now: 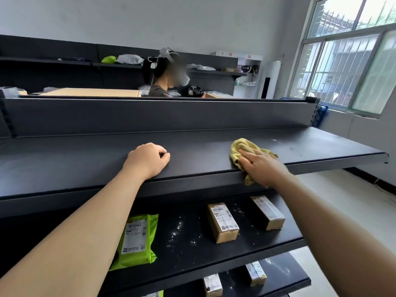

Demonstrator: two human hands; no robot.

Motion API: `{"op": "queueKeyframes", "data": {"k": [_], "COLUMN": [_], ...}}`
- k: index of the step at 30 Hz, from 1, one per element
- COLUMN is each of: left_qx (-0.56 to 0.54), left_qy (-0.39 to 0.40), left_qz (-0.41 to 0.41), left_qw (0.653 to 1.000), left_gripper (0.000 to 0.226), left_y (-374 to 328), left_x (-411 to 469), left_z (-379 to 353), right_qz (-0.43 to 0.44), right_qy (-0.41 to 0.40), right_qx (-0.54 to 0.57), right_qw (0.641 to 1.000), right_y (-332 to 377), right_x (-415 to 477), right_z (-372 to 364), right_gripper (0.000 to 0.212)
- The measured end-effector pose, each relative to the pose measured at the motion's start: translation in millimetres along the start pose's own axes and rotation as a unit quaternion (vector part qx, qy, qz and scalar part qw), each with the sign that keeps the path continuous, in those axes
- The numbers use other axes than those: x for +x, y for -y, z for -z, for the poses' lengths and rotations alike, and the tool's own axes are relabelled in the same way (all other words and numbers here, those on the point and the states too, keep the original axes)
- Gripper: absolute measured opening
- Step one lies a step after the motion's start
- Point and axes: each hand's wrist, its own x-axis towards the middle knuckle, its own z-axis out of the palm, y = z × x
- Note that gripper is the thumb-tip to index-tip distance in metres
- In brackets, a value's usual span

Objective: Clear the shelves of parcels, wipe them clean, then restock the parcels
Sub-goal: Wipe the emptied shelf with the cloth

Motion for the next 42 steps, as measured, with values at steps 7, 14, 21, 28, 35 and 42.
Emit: {"op": "queueKeyframes", "data": {"k": [7, 14, 21, 28, 35, 42], "left_qx": [0.000, 0.002, 0.005, 0.050, 0.068, 0.039], "left_qy": [0.035, 0.078, 0.103, 0.108, 0.079, 0.053], "left_qz": [-0.060, -0.040, -0.013, 0.061, 0.092, 0.090], "left_qw": [0.998, 0.996, 0.995, 0.991, 0.990, 0.994], "left_gripper": [0.029, 0.038, 0.038, 0.040, 0.041, 0.041], "left_y": [-6.5, -55.7, -110.3, -144.7, -156.7, -152.6], "left_x": [1.1, 20.5, 41.7, 59.6, 66.1, 61.0], "left_z": [1.5, -16.2, -40.3, -65.2, -82.2, -82.1], "right_qz": [-0.002, 0.110, 0.085, 0.114, 0.198, 0.186], "right_qy": [0.045, 0.122, 0.120, 0.140, 0.168, 0.179], "right_qx": [-0.001, 0.021, -0.043, -0.023, 0.004, -0.047], "right_qw": [0.999, 0.986, 0.988, 0.983, 0.966, 0.965], "right_y": [18.0, 27.9, -82.4, -91.9, -54.9, -53.8], "right_x": [10.4, 31.2, 64.4, 94.6, 134.2, 175.4], "right_z": [5.7, 3.6, 8.2, 8.9, 5.6, -5.3], "right_gripper": [0.050, 0.050, 0.047, 0.047, 0.047, 0.048]}}
